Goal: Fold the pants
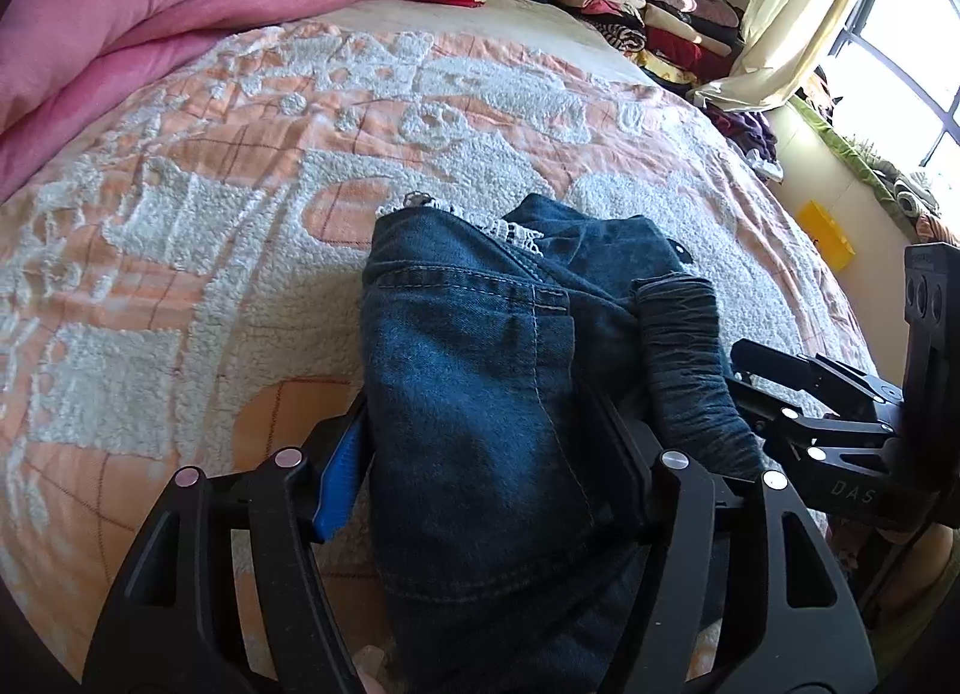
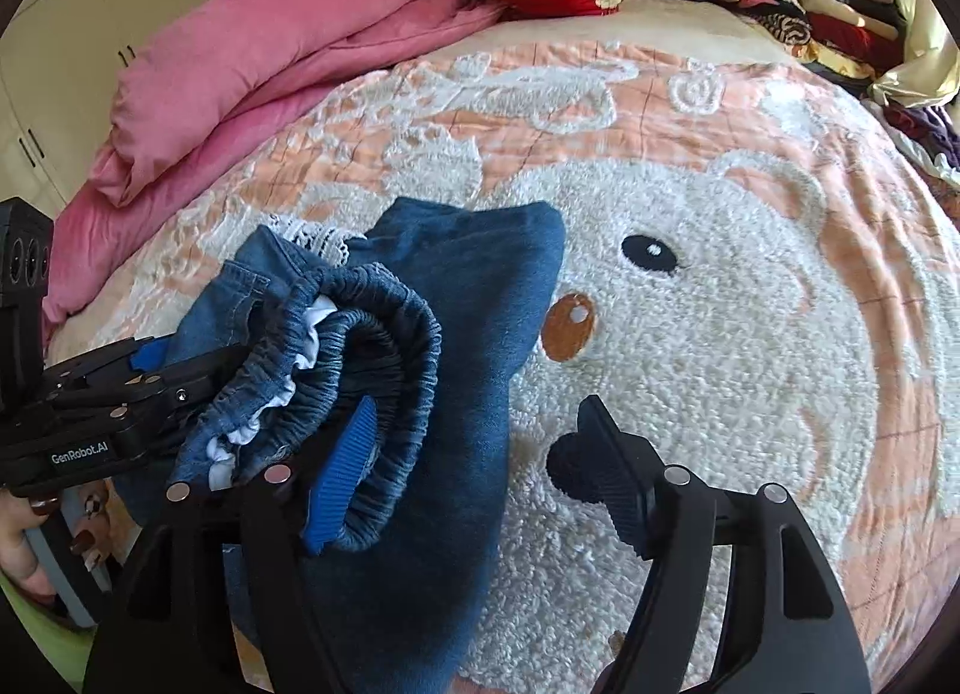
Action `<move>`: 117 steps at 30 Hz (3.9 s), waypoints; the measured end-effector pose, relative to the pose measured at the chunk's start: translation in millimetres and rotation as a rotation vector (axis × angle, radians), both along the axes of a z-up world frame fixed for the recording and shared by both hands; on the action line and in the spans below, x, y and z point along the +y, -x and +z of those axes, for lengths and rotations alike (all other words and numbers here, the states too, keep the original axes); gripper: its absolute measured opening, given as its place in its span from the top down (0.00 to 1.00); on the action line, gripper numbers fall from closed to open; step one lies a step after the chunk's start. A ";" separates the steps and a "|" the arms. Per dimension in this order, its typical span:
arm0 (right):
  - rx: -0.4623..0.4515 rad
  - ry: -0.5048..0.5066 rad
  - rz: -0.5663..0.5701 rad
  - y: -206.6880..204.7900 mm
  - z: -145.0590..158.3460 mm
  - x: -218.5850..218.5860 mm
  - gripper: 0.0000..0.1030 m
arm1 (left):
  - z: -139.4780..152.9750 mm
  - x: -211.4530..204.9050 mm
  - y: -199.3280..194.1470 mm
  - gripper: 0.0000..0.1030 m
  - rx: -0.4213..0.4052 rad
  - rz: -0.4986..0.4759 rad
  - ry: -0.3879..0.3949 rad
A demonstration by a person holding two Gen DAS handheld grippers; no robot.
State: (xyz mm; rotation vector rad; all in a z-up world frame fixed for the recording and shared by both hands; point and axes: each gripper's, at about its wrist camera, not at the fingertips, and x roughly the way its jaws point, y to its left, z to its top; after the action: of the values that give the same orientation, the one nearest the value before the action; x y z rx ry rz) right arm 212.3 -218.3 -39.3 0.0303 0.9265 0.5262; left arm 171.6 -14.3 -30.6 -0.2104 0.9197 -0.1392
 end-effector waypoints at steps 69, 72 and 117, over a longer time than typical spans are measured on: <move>-0.171 0.042 -0.094 155.6 43.3 -51.9 0.05 | 25.3 -5.9 148.3 0.09 -0.059 0.050 -0.077; -0.173 0.044 -0.098 155.6 43.5 -52.9 0.05 | 25.9 -3.9 148.8 0.09 -0.056 0.054 -0.077; -0.180 0.070 -0.128 155.5 43.8 -62.7 0.05 | 25.4 -4.1 154.5 0.09 -0.045 0.031 -0.066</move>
State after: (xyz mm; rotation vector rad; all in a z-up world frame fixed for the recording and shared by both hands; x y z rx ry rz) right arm 56.8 -281.0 4.5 -0.0204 0.7610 0.3712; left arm 17.1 -18.4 -5.2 -0.1594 0.8742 -0.0840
